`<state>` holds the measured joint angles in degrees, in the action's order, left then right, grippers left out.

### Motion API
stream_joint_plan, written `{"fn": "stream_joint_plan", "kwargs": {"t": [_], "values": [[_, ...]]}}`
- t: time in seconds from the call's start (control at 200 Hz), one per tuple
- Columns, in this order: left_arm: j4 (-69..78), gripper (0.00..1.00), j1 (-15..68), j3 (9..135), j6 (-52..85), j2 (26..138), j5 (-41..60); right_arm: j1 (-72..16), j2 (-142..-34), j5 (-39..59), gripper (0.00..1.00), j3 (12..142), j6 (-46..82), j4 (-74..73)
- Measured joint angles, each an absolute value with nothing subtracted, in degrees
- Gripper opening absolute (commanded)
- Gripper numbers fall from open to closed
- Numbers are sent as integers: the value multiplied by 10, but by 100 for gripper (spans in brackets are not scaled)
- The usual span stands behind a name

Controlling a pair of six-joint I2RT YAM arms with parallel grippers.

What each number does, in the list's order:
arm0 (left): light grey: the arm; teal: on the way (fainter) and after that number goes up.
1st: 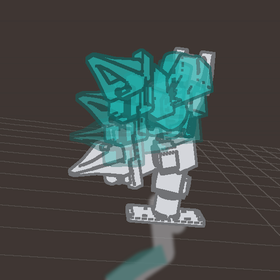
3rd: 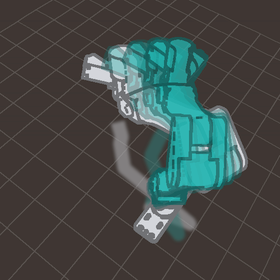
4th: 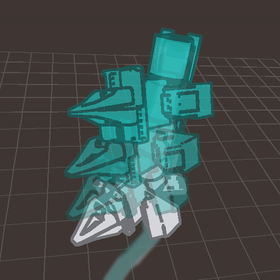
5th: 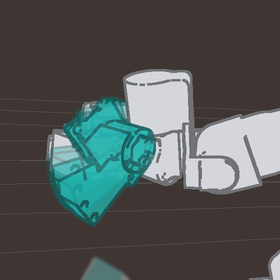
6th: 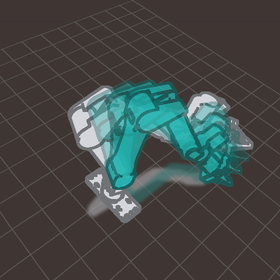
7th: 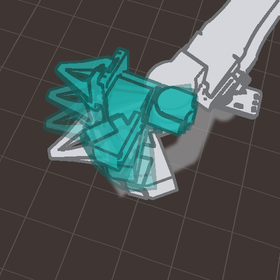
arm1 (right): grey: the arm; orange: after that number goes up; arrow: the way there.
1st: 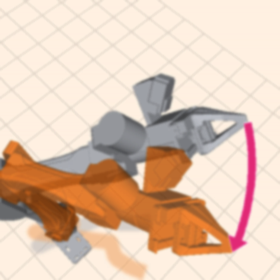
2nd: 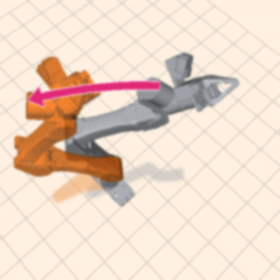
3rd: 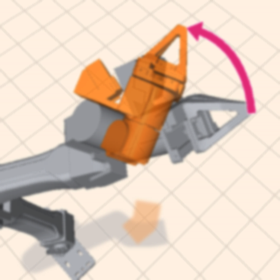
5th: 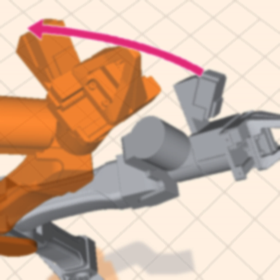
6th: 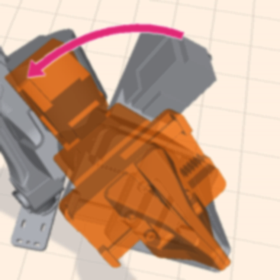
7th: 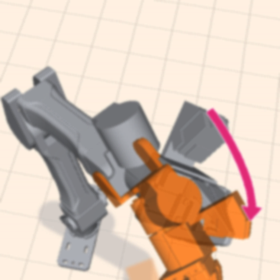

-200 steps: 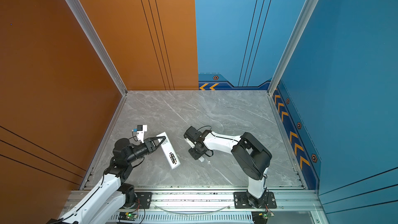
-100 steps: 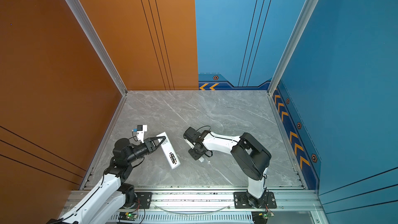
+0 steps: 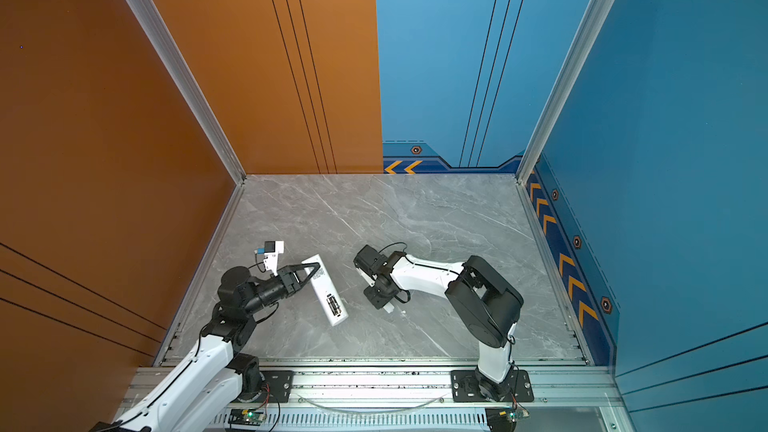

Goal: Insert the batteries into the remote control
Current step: 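Grasp the small white battery cover with the right gripper and lift it, then carry the cover with the right gripper to the remote's battery compartment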

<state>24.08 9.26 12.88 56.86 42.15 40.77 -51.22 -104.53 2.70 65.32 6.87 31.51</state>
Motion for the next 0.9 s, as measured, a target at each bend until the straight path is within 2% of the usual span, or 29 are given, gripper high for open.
{"fn": "stream_joint_plan", "kwargs": {"t": [0.27, 0.901], "values": [[240, 0, 89, 129, 569, 424, 408, -523, -1031, 17, 16, 653, 69, 316], [239, 0, 80, 129, 571, 415, 407, -547, -883, 3, 16, 637, 103, 309]]}}
